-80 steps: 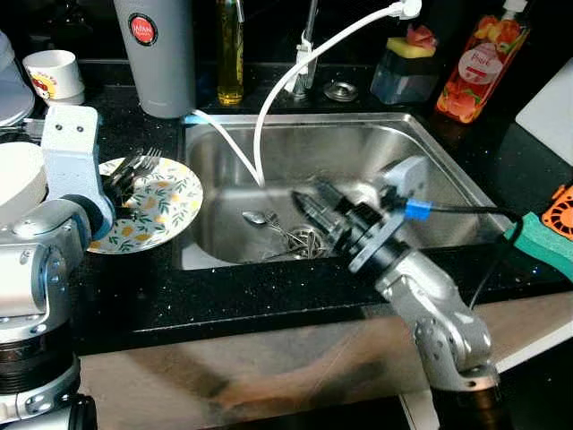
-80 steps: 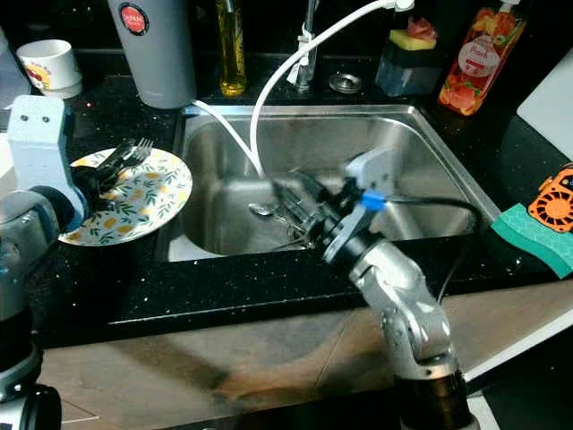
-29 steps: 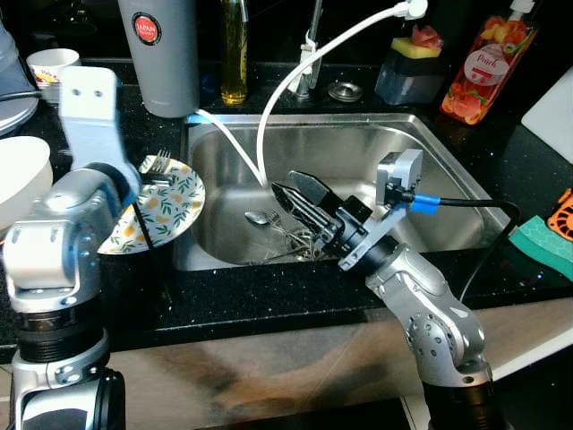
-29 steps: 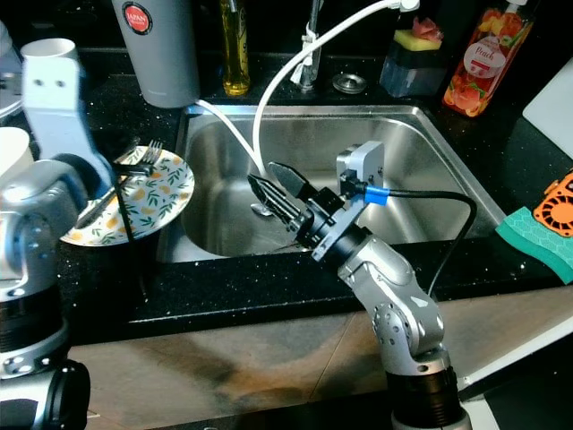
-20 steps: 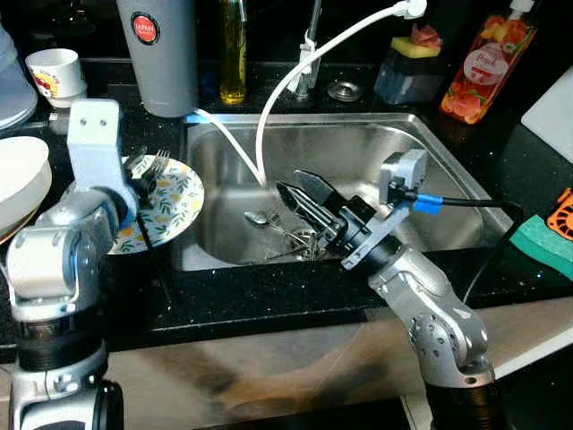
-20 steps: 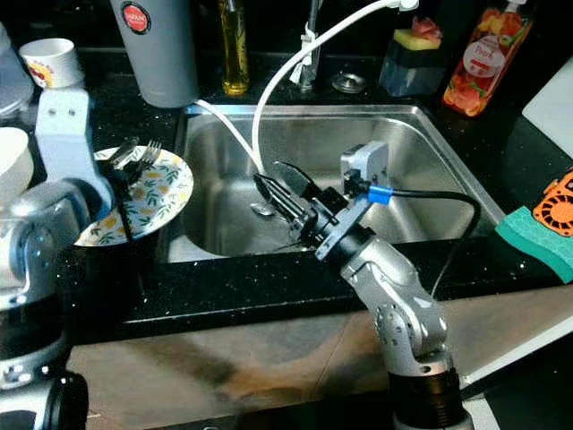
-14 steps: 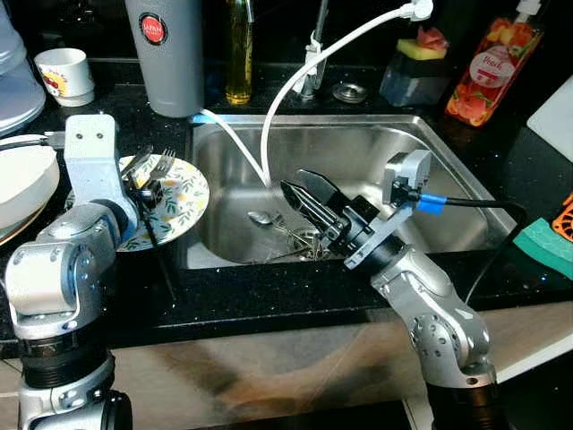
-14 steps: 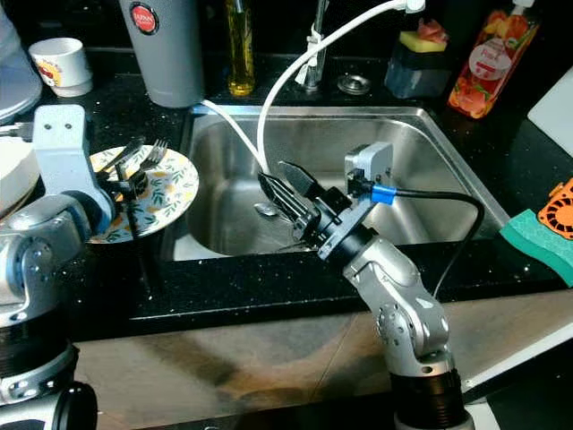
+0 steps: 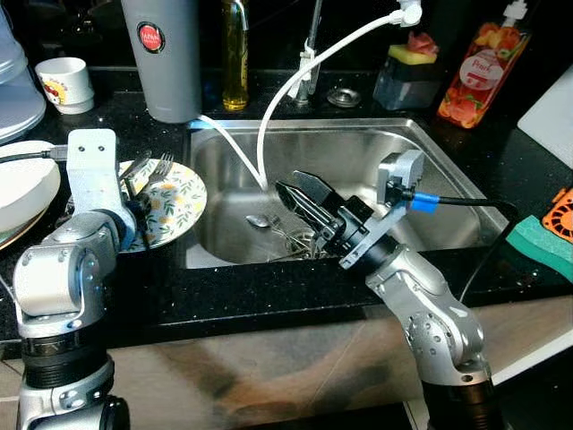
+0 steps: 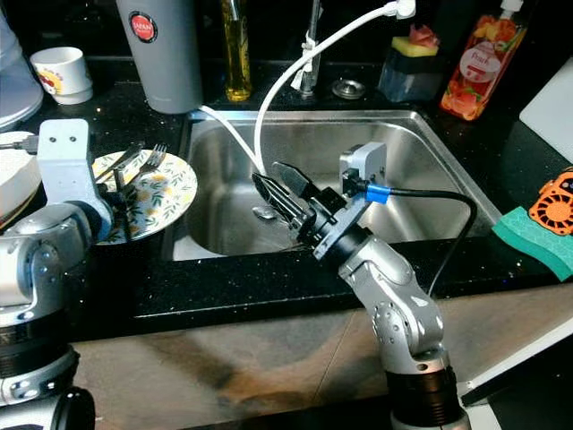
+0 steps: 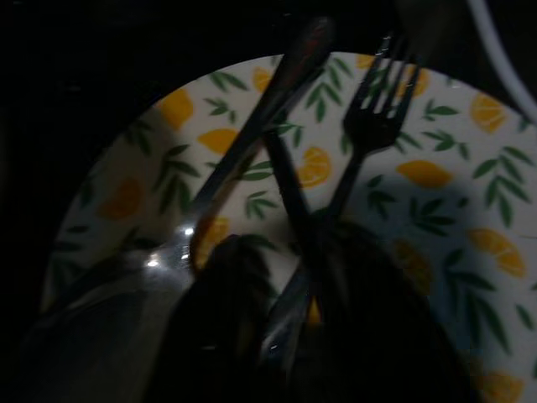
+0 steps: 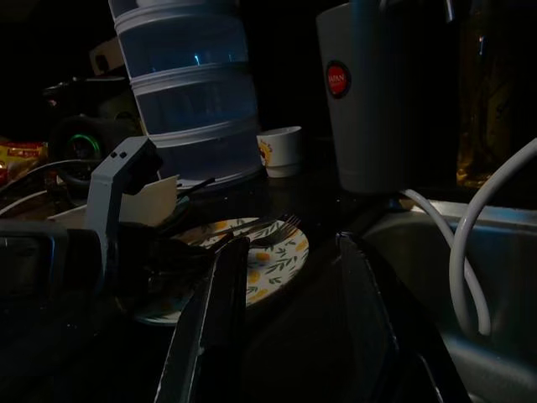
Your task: Kitchen organization
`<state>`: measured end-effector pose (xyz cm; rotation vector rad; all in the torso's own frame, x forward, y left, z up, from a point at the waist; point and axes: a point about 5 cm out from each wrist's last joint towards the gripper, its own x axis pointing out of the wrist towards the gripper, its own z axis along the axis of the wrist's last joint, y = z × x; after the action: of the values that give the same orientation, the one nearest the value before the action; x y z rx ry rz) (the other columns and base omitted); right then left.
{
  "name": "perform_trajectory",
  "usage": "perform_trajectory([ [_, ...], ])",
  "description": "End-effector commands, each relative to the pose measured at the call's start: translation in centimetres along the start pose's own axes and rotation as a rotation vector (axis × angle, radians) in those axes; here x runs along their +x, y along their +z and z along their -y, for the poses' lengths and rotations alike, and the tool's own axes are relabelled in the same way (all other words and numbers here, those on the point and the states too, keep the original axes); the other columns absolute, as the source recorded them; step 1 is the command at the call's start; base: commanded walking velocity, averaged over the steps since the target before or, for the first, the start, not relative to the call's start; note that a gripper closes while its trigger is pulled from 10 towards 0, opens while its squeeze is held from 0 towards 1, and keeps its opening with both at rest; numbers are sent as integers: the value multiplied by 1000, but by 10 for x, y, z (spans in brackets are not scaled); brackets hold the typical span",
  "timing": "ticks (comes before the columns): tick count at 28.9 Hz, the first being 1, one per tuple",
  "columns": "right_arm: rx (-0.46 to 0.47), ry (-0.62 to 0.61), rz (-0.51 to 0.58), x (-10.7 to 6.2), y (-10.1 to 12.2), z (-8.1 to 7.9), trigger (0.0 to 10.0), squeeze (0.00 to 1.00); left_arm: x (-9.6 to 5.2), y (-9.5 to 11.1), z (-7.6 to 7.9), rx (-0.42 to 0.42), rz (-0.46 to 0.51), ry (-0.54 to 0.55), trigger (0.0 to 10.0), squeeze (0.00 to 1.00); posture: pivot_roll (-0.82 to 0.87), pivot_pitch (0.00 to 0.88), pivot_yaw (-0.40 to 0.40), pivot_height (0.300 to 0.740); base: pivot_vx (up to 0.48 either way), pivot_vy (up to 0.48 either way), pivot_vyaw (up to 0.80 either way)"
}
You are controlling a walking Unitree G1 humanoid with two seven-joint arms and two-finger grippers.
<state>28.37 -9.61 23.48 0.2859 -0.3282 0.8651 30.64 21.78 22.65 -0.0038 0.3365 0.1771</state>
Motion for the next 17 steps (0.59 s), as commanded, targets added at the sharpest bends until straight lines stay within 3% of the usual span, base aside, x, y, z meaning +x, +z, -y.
perform_trajectory([
  [1, -25, -9, 11, -2, 4, 1, 10000, 0, 9, -28, 0, 31, -146, 12, 0, 0, 138, 42, -30, 740, 0, 0, 0],
  [7, -27, -13, 11, -3, 4, 1, 10000, 0, 12, -22, 1, 80, -103, 31, 0, 0, 133, 38, -29, 740, 0, 0, 0],
  [12, -29, -14, 11, -2, 4, 2, 10000, 0, 10, 9, 8, 10, 91, -6, 0, 0, 134, 39, -43, 740, 0, 0, 0],
  [13, -29, -14, 11, -2, 4, 2, 10000, 0, 8, 16, 11, -2, 134, -31, 7216, 0, 134, 39, -43, 740, 0, 0, 0],
  [14, -29, -14, 11, -1, 4, 3, 10000, 0, 6, 23, 15, -21, 173, -53, 10000, 0, 134, 39, -43, 740, 0, 0, 0],
  [17, -29, -14, 11, 0, 4, 3, 10000, 0, -2, 44, 34, -80, 295, -187, 10000, 0, 134, 39, -43, 740, 0, 0, 0],
])
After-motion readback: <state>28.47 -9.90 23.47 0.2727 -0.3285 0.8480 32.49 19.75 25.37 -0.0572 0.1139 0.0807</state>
